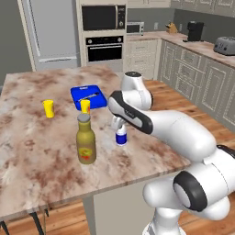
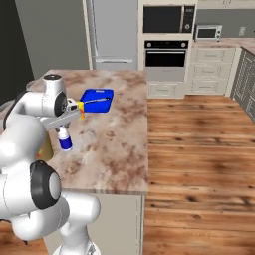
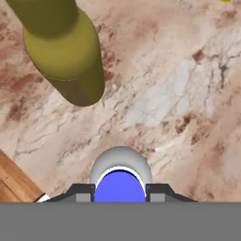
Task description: Place the drinks on the dining counter in a tight cluster.
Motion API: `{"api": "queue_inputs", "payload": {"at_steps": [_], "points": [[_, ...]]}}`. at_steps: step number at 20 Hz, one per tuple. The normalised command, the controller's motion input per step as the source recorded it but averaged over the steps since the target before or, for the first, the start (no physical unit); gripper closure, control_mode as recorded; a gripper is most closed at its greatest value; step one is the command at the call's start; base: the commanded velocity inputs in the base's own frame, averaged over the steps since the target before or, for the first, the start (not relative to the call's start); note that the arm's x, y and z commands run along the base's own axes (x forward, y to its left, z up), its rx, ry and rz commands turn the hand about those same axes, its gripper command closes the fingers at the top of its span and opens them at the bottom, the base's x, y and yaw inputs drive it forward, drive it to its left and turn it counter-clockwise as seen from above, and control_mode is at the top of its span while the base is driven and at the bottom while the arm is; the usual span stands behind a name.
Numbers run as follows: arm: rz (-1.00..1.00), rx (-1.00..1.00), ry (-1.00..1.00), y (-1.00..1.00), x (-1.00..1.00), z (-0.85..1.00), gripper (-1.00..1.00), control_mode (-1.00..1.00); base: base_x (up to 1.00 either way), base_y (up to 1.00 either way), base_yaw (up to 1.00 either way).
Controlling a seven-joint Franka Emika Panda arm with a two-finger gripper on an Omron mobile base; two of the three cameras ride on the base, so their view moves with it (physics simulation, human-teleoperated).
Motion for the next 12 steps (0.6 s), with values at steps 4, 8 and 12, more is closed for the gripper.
{"api": "queue_inputs", "payload": {"at_steps": [4,8,12], "points": [[0.22,0.05,0.00,0.03,0.00,-0.45,1.00,-1.00,0.00,0.00,0.00],[0.21,0.01,0.00,0.28,0.10,-0.36,1.00,-1.00,0.00,0.00,0.00],[0.12,0.00,0.01,0.23,0.10,-0.07,1.00,-1.00,0.00,0.00,0.00]]}}
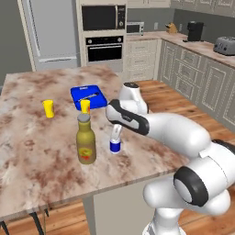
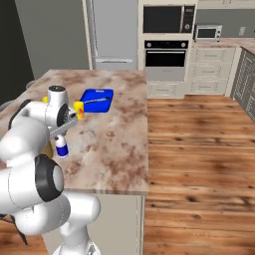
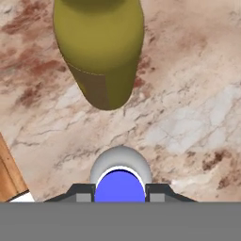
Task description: Place the drinks on the dining counter in a tight cluster.
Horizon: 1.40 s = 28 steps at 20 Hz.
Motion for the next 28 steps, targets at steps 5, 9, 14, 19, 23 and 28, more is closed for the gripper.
{"api": "queue_inputs", "payload": {"at_steps": [5,9,14,19,23,28], "points": [[0.00,0.00,0.00,0.02,0.18,0.00,1.00,-1.00,0.00,0.00,0.00],[0.00,0.00,0.00,0.29,0.14,-0.17,1.00,-1.00,0.00,0.00,0.00],[0.00,0.00,0.00,0.28,0.08,-0.10,1.00,-1.00,0.00,0.00,0.00],[0.00,0.00,0.00,0.00,0.05,-0.02,1.00,-1.00,0.00,0.00,0.00],[0.00,0.00,0.00,-0.01,0.01,-0.23,1.00,-1.00,0.00,0.00,0.00],[0.00,0.00,0.00,0.00,0.00,-0.27,1.00,-1.00,0.00,0.00,0.00]]}}
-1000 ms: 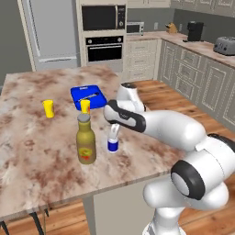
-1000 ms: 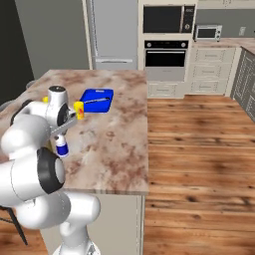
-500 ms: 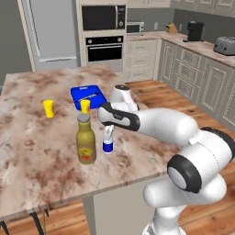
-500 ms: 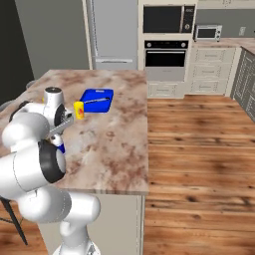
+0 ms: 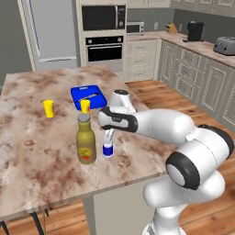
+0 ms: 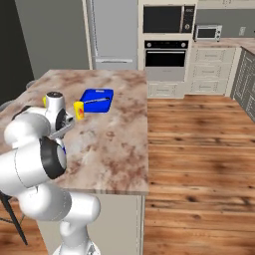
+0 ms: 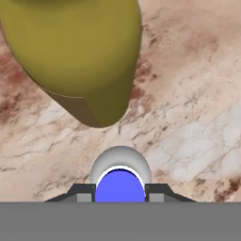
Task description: Place the drinks on the dining counter in a tight cluster.
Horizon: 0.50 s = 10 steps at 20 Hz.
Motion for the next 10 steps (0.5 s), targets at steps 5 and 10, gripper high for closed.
{"api": "queue_inputs", "payload": {"at_steps": [5,10], "points": [[0.00,0.00,0.00,0.00,0.02,-0.18,1.00,-1.00,0.00,0.00,0.00],[0.00,0.00,0.00,0.00,0.17,-0.01,1.00,-1.00,0.00,0.00,0.00]]}}
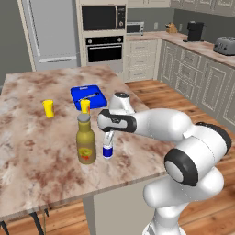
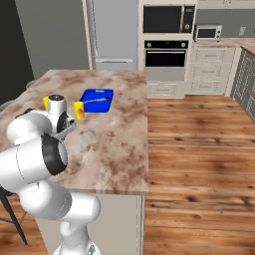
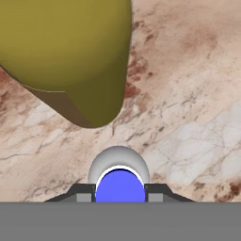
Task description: Place the drinks on the dining counter in a tight cluster.
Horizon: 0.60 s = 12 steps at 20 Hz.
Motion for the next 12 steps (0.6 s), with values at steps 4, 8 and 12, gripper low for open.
{"api": "queue_inputs", "payload": {"at_steps": [4,8,12], "points": [[0.00,0.04,0.00,0.00,0.13,0.00,1.00,-1.00,0.00,0.00,0.00],[0.00,0.01,0.00,0.00,0.06,0.00,1.00,-1.00,0.00,0.00,0.00],[0.00,0.00,0.00,0.00,0.00,0.00,1.00,-1.00,0.00,0.00,0.00]]}}
